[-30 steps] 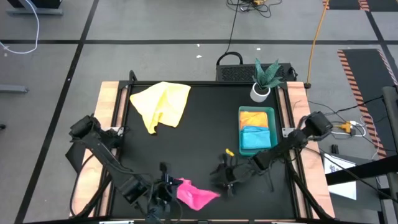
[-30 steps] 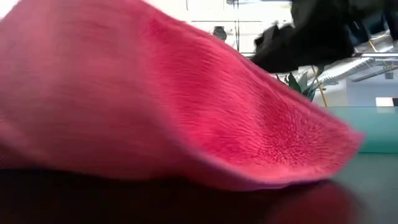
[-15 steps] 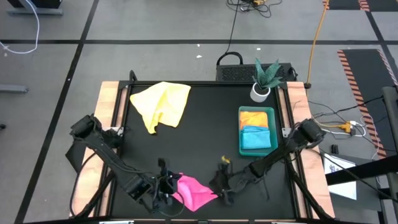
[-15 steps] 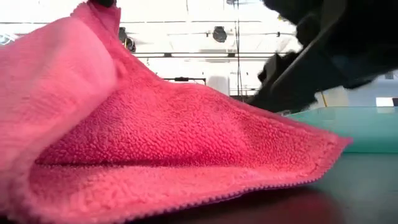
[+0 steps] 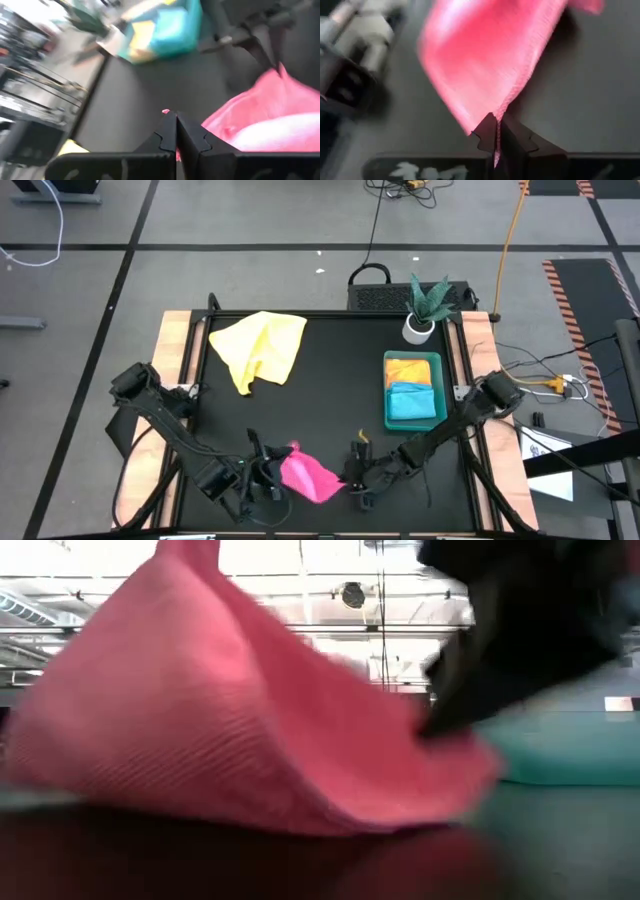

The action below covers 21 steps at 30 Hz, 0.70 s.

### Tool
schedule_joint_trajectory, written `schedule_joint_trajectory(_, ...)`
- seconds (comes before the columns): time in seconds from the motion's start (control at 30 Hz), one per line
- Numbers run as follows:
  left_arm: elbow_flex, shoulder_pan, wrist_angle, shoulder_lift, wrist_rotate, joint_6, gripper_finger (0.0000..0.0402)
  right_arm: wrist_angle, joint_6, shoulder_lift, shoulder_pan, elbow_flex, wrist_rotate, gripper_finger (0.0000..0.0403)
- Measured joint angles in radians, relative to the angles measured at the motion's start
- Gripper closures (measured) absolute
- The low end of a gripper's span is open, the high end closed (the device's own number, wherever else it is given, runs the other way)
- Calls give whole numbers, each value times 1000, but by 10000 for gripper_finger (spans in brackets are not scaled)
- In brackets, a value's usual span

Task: Fold microfiber towels
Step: Fold the pink microfiber cloth

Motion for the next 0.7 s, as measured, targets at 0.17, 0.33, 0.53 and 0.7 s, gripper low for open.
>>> schedule_joint_trajectory(0.17, 0, -65, 28, -83, -101, 5, 398, -49, -86, -170, 39, 6, 109, 400)
schedule_joint_trajectory(0.33, 1, -149, 149, -170, -58, -4, 387, 15, -214, -302, 68, 7, -56, 401)
schedule_joint_trajectory(0.53, -46, -152, 169, -180, -30, -101, 396, -187, -87, -335, 13, 5, 51, 402)
schedule_joint_trajectory(0.7, -194, -69, 179, -171, 21, -233, 380, -276, 71, -327, -69, -65, 32, 402)
